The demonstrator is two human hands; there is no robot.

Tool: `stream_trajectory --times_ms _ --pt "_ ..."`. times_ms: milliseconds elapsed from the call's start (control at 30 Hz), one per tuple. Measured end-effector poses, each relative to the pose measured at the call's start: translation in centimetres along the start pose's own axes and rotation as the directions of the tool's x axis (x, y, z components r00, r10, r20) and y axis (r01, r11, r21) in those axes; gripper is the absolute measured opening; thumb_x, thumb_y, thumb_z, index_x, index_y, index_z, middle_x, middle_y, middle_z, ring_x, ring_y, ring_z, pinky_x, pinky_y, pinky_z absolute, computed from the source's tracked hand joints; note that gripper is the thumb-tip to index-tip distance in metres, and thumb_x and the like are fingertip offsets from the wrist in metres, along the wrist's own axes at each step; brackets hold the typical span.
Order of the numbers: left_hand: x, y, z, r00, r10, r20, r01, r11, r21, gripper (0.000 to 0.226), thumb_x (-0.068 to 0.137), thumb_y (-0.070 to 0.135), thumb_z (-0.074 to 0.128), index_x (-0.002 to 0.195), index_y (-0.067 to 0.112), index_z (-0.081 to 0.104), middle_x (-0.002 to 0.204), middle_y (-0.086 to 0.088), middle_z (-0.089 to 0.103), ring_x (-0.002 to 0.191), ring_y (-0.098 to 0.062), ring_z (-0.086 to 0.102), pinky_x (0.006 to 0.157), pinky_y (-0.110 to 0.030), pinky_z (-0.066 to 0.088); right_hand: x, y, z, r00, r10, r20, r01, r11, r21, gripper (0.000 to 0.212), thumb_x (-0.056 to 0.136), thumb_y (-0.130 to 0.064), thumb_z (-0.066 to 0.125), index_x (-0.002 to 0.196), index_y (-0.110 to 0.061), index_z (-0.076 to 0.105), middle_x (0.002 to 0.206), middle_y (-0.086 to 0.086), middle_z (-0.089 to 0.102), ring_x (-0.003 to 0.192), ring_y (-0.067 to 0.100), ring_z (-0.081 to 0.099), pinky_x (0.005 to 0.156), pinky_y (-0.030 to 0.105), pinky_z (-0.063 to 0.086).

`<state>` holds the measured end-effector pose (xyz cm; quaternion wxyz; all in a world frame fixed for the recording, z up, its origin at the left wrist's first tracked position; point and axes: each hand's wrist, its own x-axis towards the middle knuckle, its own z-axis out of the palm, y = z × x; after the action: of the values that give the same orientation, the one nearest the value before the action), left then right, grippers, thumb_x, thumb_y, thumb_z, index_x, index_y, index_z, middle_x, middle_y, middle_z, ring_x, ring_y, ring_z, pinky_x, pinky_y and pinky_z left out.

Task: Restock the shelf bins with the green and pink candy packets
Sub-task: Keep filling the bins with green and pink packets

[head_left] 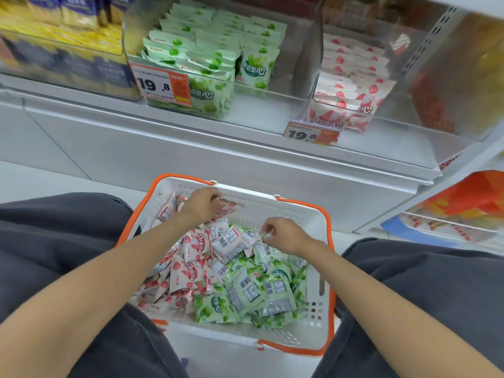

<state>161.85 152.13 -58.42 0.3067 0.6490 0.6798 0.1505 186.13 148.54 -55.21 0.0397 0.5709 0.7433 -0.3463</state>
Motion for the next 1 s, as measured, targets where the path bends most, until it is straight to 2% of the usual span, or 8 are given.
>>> stream_trajectory --times_ms 133,267,400,500,700,833,900,1000 --pt "-0.8 5.3 -1.5 0.993 0.114 0.026 -0.099 0.938 -0.333 0.017 0.092 0.016 0.066 0.097 -0.001 0.067 0.083 -0.007 0.068 0.077 -0.025 0.064 0.069 -0.034 0.052 -0.6 -0.4 -2.4 0.985 0.134 -0.111 -0.070 0.890 0.451 0.075 0.082 -0.025 0.076 0.144 -0.014 0.036 0.131 -0.001 0.048 0.124 0.017 0.046 0.096 0.029 0.041" --pt "-2.1 10.4 -3.0 0.977 0.211 0.024 -0.167 0.834 -0.526 0.006 0.092 0.011 0.066 0.095 0.013 0.070 0.086 0.009 0.071 0.073 0.005 0.066 0.067 -0.013 0.052 -1.3 -0.6 -5.7 0.981 0.102 -0.167 0.042 0.724 0.689 0.044 0.083 -0.015 0.076 0.120 -0.006 0.055 0.112 0.005 0.064 0.103 0.018 0.062 0.083 0.027 0.050" --pt "-2.0 14.3 -3.9 0.978 0.199 -0.064 -0.198 0.786 -0.586 0.009 0.094 0.011 0.063 0.093 0.003 0.068 0.088 -0.009 0.073 0.070 -0.004 0.067 0.066 -0.026 0.056 -3.3 -0.2 -9.2 0.959 0.069 -0.274 0.168 0.641 0.749 0.028 0.084 -0.003 0.072 0.110 -0.005 0.063 0.094 0.006 0.071 0.083 0.015 0.069 0.077 0.024 0.057" --pt "-1.7 18.2 -4.1 0.974 0.200 -0.109 -0.224 0.741 -0.633 0.013 0.095 0.007 0.060 0.105 0.003 0.067 0.094 -0.009 0.071 0.072 -0.006 0.069 0.064 -0.018 0.055 -5.2 0.2 -12.0 0.925 0.093 -0.368 0.230 0.634 0.738 0.022 0.084 -0.002 0.071 0.105 -0.005 0.064 0.090 0.007 0.070 0.071 0.006 0.068 0.066 0.016 0.054" --pt "0.8 27.2 -6.0 0.860 0.343 -0.379 -0.496 0.737 -0.459 0.017 0.097 0.020 0.058 0.110 0.013 0.066 0.098 0.007 0.067 0.090 -0.005 0.063 0.080 -0.015 0.050 -8.1 2.7 -20.5 0.740 0.206 -0.640 0.434 0.581 0.689 0.020 0.087 -0.001 0.067 0.106 -0.004 0.062 0.097 0.008 0.072 0.080 0.014 0.068 0.071 0.025 0.058" --pt "3.9 30.4 -6.6 0.751 0.478 -0.455 -0.585 0.802 -0.122 0.017 0.098 0.020 0.056 0.112 0.017 0.065 0.103 0.008 0.064 0.095 -0.007 0.058 0.084 -0.021 0.047 -7.7 4.4 -27.0 0.598 0.274 -0.753 0.516 0.588 0.623 0.019 0.088 -0.003 0.066 0.105 -0.007 0.061 0.103 0.006 0.072 0.088 0.014 0.070 0.073 0.026 0.058" --pt "5.5 30.4 -6.0 0.756 0.488 -0.437 -0.556 0.831 -0.033 0.018 0.098 0.019 0.055 0.113 0.016 0.064 0.107 0.007 0.061 0.099 -0.009 0.056 0.087 -0.022 0.045 -6.1 5.3 -29.5 0.599 0.318 -0.735 0.438 0.638 0.633 0.017 0.085 -0.002 0.068 0.098 -0.012 0.063 0.103 0.006 0.071 0.091 0.016 0.070 0.075 0.029 0.058" --pt "7.1 29.3 -4.8 0.768 0.471 -0.434 -0.510 0.860 0.032 0.018 0.097 0.013 0.052 0.109 0.015 0.066 0.106 0.000 0.062 0.098 -0.016 0.056 0.085 -0.028 0.046 -2.4 6.6 -31.4 0.718 0.342 -0.606 0.109 0.805 0.583 0.016 0.077 0.003 0.072 0.091 0.001 0.066 0.099 0.012 0.072 0.088 0.022 0.069 0.082 0.039 0.058"
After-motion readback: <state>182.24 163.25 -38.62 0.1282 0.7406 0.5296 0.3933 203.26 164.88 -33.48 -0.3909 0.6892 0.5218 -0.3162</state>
